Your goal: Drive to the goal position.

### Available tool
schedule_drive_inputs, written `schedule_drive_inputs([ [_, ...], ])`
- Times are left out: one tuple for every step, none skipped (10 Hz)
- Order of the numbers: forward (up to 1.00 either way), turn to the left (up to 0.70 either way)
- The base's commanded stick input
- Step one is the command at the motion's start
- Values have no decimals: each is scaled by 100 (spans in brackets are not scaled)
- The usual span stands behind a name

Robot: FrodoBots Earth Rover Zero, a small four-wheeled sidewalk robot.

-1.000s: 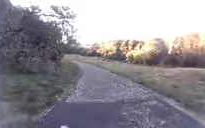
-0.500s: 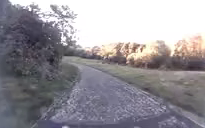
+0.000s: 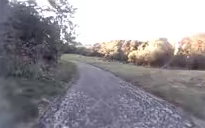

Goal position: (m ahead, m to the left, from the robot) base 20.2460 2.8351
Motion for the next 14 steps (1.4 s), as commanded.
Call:
schedule_drive_inputs([
  [100, -2],
  [100, 0],
  [100, 0],
  [100, 0],
  [100, 0],
  [100, 0],
  [100, 0],
  [100, 0],
  [100, 0],
  [100, 0],
  [100, 0],
  [100, 0],
  [100, 0],
  [100, 0],
])
